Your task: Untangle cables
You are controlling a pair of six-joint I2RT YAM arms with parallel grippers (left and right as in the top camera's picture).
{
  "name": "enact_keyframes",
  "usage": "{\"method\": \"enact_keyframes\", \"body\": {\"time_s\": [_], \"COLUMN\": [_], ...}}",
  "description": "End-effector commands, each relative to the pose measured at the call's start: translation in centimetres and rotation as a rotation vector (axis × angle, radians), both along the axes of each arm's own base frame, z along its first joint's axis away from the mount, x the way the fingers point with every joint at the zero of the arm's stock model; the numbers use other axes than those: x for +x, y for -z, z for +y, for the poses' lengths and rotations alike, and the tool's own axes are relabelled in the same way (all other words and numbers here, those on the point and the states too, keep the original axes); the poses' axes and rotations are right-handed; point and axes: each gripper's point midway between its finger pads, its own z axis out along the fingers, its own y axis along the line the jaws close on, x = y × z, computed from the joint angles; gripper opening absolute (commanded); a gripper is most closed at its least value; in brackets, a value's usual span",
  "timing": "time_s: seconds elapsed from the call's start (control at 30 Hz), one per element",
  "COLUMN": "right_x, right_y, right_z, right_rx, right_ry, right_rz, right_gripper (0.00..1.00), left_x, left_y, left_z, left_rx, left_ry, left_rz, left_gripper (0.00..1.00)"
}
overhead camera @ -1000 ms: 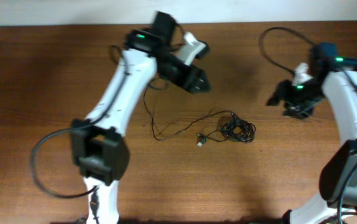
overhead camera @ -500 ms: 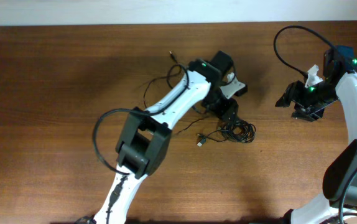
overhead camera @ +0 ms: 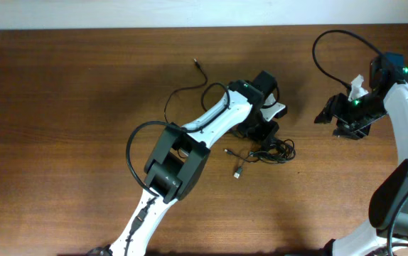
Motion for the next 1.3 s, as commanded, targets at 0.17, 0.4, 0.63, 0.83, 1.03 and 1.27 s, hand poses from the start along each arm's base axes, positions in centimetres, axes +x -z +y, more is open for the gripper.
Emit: {"method": "enact_keyframes", "body": {"time_s": [0.17,0.4,0.63,0.83,1.03,1.27], "right_x": [1.1,2.5,4.2,5.3,6.2,6.9], "right_y": [-3.9,-5.7,-8.2,-9.7,-10.5,-10.9], "right_z": [7.7,13.6,17.4,16.8,13.5,13.4], "right_rx": [0.321,0.446,0.575,0.649,0.685,0.675], "right_ry": [-0.238,-0.328,-0.372,-0.332,-0.254,-0.263], "right_rz": [-0.183,-0.272,-0.387,-0.43,-0.465,-0.506], "right_gripper": [0.61,0.59,0.55,0.5,0.49,0.48], "left_x": [7.0,9.2,8.7,9.7,11.9,13.5], "left_y": [-14.1,-21.9,-23.0,-22.8,-22.8,-19.5], "left_z": [3.4,6.1,6.6,7.8,11.0,13.8], "left_rx": [-0.282,-0.495,-0.553,-0.544,-0.55,-0.333], "left_ry": [-0.137,-0.259,-0.266,-0.305,-0.38,-0.488], "left_rz": [-0.033,0.059,0.137,0.131,0.112,0.02], "left_gripper": [0.0,0.0,0.0,0.0,0.0,0.0]}}
